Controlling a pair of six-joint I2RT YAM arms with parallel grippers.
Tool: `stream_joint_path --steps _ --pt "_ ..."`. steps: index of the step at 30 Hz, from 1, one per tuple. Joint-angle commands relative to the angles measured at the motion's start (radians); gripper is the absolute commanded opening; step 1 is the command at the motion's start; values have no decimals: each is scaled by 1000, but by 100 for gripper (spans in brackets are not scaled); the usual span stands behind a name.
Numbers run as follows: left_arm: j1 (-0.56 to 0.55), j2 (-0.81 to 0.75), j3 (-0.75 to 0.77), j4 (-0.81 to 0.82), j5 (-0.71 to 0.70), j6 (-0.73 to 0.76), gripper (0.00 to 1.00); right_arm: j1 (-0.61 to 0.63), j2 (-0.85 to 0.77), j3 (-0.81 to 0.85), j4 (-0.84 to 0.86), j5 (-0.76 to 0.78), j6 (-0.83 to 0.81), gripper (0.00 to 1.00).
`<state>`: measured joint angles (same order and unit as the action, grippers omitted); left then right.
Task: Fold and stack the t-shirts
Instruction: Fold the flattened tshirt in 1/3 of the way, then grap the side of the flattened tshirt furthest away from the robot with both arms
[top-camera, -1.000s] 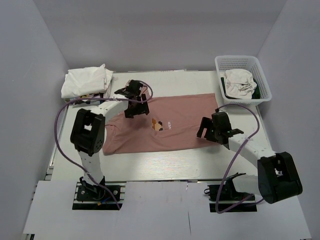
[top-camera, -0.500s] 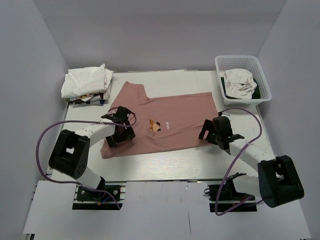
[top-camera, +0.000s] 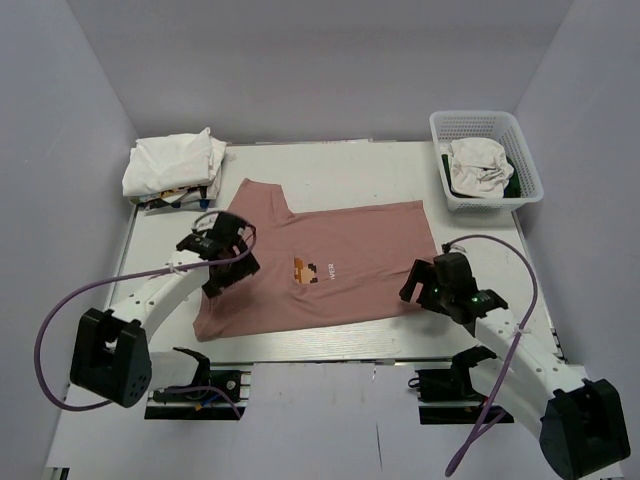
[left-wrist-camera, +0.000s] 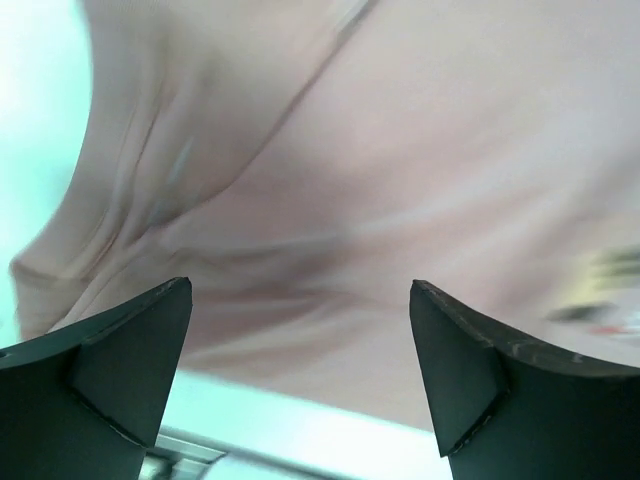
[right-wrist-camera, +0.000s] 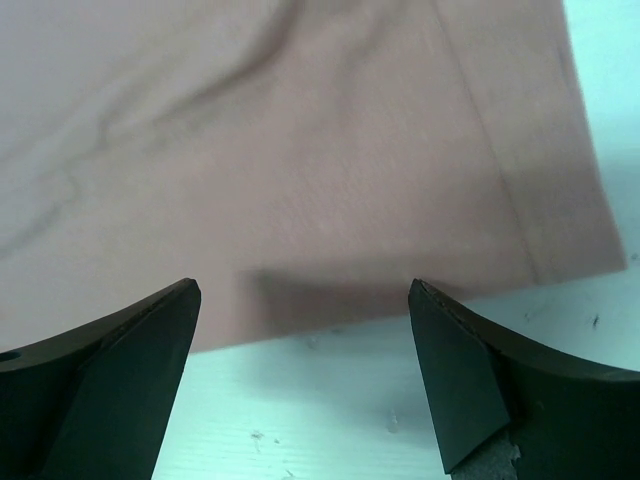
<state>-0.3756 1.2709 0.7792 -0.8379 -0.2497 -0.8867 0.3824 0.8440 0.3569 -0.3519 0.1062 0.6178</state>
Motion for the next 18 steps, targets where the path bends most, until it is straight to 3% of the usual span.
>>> stream_joint_path --steps 1,7,16,18 --pt "6 -36 162 86 -98 25 99 6 15 129 30 53 -47 90" --pt "26 168 512 86 -241 112 99 -2 108 310 229 105 -27 90" --pt "90 571 943 88 -241 222 99 -2 329 488 329 322 -79 90" --pt "102 714 1101 59 -232 262 99 -2 401 540 340 346 -113 90"
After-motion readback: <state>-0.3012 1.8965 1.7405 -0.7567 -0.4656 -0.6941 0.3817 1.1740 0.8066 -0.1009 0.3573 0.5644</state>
